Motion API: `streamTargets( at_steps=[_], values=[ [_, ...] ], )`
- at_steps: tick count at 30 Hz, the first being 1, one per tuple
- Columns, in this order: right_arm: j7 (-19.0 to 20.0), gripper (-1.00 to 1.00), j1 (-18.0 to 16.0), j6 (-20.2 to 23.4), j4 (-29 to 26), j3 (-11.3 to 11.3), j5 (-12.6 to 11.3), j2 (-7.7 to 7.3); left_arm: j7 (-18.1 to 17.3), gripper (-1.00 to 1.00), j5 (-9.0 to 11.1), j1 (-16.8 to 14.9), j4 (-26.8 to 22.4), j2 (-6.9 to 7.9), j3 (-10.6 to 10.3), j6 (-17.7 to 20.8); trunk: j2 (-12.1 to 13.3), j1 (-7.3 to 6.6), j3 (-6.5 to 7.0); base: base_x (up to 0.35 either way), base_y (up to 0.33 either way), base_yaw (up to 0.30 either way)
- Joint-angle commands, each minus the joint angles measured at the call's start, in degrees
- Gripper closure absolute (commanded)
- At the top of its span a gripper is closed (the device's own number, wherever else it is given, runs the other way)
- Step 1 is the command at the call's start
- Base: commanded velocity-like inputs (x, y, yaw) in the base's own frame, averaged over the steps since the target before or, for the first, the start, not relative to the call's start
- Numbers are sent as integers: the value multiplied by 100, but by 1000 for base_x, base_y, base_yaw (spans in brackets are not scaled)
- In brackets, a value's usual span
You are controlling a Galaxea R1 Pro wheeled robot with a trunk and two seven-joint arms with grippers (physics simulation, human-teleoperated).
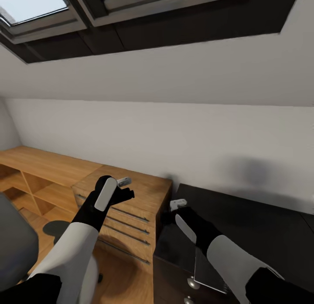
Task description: In the bedroom, organize the workspace by keeping the computer under the desk, ensuring the monitor is on the desk, placing the keyboard on the desk next to the monitor, placing the mouse on the desk next to the keyboard, moving the folder from the swivel chair onto the desk next to the mouse, stacking the notebook on top of the folder with the pen on top of the notebook, and positioning the swivel chair next to the desk.
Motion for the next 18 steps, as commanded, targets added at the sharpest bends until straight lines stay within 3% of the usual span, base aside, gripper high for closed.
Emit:
streamTargets(
  at_steps=[1, 5, 7, 8, 9, 12, 18],
  values=[
    [-73, 100, 78, 16, -296, 30, -133, -126, 60, -100, 55, -4, -1, 5, -7, 8, 37, -25, 11, -275, 0, 0],
    [-77, 100, 290, 42, -970, 32, -539, -502, 60, -100, 55, -4, 2, 9, -11, 8, 197, -112, 83, -313, 0, 0],
    [-77, 100, 438, 78, -1523, 35, -940, -846, 60, -100, 54, -4, 2, 10, -14, 8, 277, -156, 119, -334, 0, 0],
    [-78, 100, 579, 93, -1841, 36, -1208, -1092, 60, -100, 54, -4, -2, 8, -17, 8, 318, -178, 137, -338, 0, 0],
    [-78, 100, 639, 105, -1963, 33, -1349, -1216, 60, -100, 50, -4, -4, 8, -29, 8, 358, -200, 155, -339, 0, 0],
    [-81, 100, 686, 117, -2059, 28, -1462, -1328, 60, -100, 50, -3, -6, 4, -49, 8, 478, -266, 209, -340, 0, 0],
    [-132, 100, 702, 189, -2117, -20, -1533, -1369, 60, -100, 47, -4, -6, -5, -116, 8, 719, -398, 317, -340, 0, 0]
  ],
)
